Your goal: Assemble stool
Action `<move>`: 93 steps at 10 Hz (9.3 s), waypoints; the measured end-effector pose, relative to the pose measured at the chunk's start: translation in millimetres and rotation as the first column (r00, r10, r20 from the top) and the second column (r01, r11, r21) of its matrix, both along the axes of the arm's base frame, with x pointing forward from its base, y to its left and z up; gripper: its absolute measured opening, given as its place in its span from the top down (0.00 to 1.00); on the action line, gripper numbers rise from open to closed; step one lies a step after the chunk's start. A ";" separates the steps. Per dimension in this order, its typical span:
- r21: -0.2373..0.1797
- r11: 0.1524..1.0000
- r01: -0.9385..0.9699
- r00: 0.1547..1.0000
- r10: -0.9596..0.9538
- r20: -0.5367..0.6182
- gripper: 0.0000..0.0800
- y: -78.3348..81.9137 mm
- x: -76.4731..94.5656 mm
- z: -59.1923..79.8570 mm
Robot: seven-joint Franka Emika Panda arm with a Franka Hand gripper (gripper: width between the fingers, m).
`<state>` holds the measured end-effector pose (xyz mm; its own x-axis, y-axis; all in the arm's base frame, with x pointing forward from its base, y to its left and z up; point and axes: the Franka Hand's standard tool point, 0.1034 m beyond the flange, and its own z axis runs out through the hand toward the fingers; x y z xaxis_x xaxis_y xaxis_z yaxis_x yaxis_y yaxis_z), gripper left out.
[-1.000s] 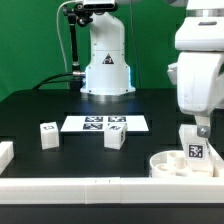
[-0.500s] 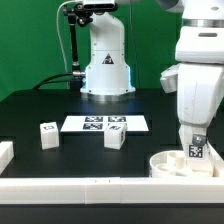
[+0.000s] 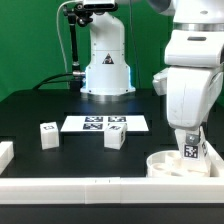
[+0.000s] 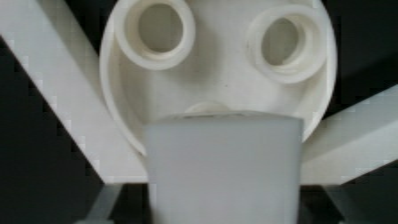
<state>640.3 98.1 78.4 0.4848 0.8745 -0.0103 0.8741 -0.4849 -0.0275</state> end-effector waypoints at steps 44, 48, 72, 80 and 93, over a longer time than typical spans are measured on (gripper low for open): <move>-0.280 -0.956 -0.085 -0.989 0.114 -0.091 0.57 20.4 7.1 -1.0; -0.283 -0.957 -0.056 -0.991 0.087 -0.099 0.22 22.4 6.7 -1.5; 0.014 -0.462 0.887 -0.452 -0.872 -0.190 0.19 -72.8 -26.2 12.8; 0.117 0.238 0.964 0.244 -0.969 -0.040 0.19 -99.3 -61.5 -18.2; -0.209 0.121 0.970 0.076 -0.975 -0.211 0.19 -127.2 -140.1 -51.9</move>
Offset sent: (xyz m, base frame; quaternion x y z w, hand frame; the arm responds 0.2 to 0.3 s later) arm 0.0000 0.0000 0.0000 0.0000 0.0000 0.1296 0.9916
